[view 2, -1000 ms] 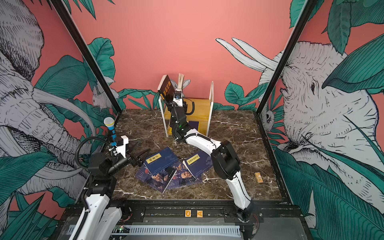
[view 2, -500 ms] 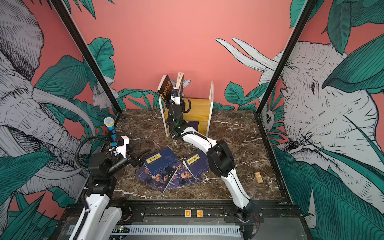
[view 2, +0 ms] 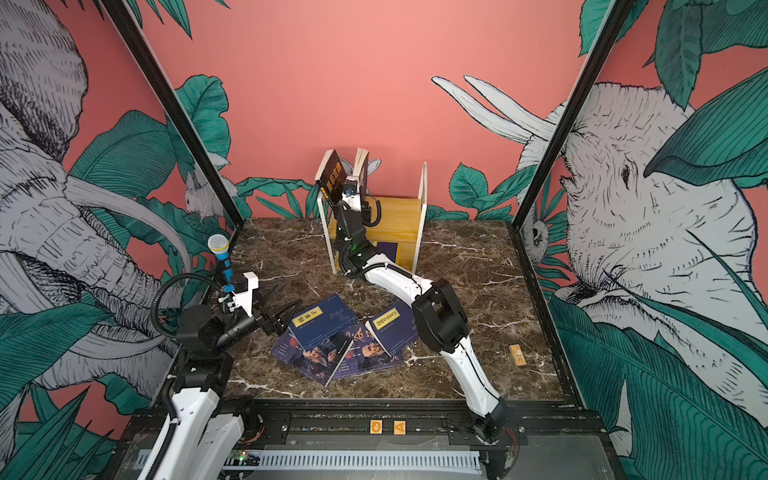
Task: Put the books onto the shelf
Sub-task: 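Lower the wolf-eyes book beside the Murphy's-law book on the upper tier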
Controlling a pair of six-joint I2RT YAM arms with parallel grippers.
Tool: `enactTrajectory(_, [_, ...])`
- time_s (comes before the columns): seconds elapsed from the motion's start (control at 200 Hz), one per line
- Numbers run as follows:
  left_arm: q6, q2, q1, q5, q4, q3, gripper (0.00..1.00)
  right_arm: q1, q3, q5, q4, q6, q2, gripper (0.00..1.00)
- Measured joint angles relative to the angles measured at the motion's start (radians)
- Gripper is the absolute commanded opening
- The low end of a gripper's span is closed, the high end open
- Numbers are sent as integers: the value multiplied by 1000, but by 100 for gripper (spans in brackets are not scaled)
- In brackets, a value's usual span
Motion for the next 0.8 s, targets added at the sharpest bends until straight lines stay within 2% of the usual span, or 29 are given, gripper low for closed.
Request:
enactTrajectory(0.33, [0,-7,0,1,-25,0,99,0,-58,-25,9,23,-10,50])
enactTrajectory(0.555, [0,-8,3,1,-38,0,100,2,-90,-53,11,24,-37,61])
enactTrajectory(0.8, [5,-12,3,1,-49,0,99,20,-118,-116,20,-22,-90,66])
